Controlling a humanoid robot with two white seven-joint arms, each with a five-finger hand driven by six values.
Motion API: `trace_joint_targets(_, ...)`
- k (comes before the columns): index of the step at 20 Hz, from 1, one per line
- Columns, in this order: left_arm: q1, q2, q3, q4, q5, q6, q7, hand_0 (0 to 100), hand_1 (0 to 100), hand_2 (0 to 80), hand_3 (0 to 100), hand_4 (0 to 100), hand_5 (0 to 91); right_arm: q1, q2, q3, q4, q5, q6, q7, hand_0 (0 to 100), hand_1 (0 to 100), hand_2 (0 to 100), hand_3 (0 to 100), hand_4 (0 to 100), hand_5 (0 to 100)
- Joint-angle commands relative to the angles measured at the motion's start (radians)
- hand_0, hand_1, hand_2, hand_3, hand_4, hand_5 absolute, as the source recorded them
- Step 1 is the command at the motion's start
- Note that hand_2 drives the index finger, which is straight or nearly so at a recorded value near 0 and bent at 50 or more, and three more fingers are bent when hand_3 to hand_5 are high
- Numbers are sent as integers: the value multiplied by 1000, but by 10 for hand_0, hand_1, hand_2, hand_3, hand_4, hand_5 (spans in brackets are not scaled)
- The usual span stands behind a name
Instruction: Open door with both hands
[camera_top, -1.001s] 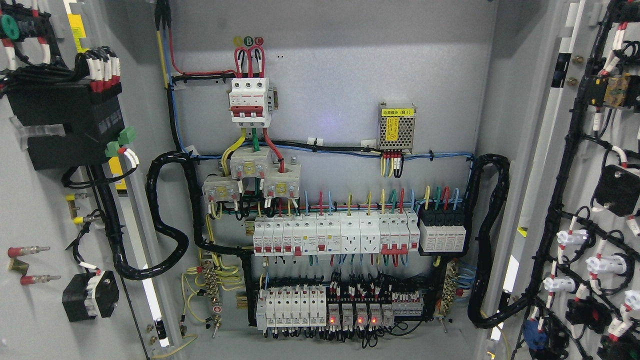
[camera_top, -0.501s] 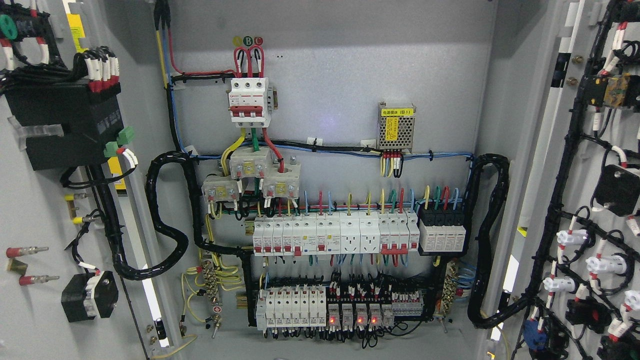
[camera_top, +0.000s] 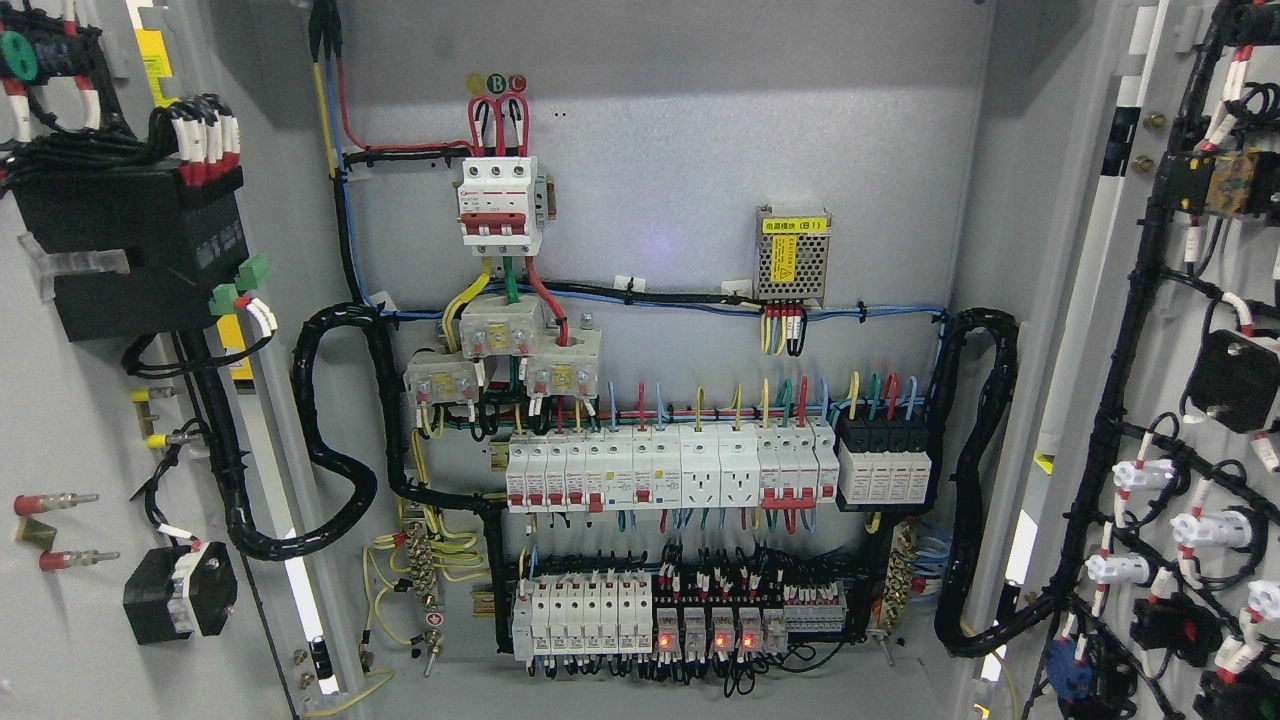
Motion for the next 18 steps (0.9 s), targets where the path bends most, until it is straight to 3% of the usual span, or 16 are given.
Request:
trace_joint_targets(1,141,18,170,-899,5,10,3,0,0,0,0,0,0,110,-53,-205,-199,1,-49,1,201,123,0,0,0,0)
trace_joint_targets(4,181,15,169,-1163,2,13,-43,0,0,0,0,0,0,126,-79,-248,-199,1,-112,1,201,123,0,0,0,0)
trace_joint_targets(8,228,11,140,-1423,0,13,-259,0,0,0,0,0,0,127,-101,-276,-199,0,-181,1,201,123,0,0,0,0)
trace_joint_targets(9,235,11,132,-1475,0,13,-287,0,0,0,0,0,0,127,-110,-277,-199,-2,-197,1,201,123,0,0,0,0)
trace_joint_targets(13,235,16,118,-1641,-1,13,-290,0,0,0,0,0,0,120,-131,-294,-200,-2,-258,1,201,123,0,0,0,0)
trace_joint_targets(18,233,27,118,-1739,0,-1,-292,0,0,0,0,0,0,119,-145,-306,-199,-3,-260,1,201,123,0,0,0,0)
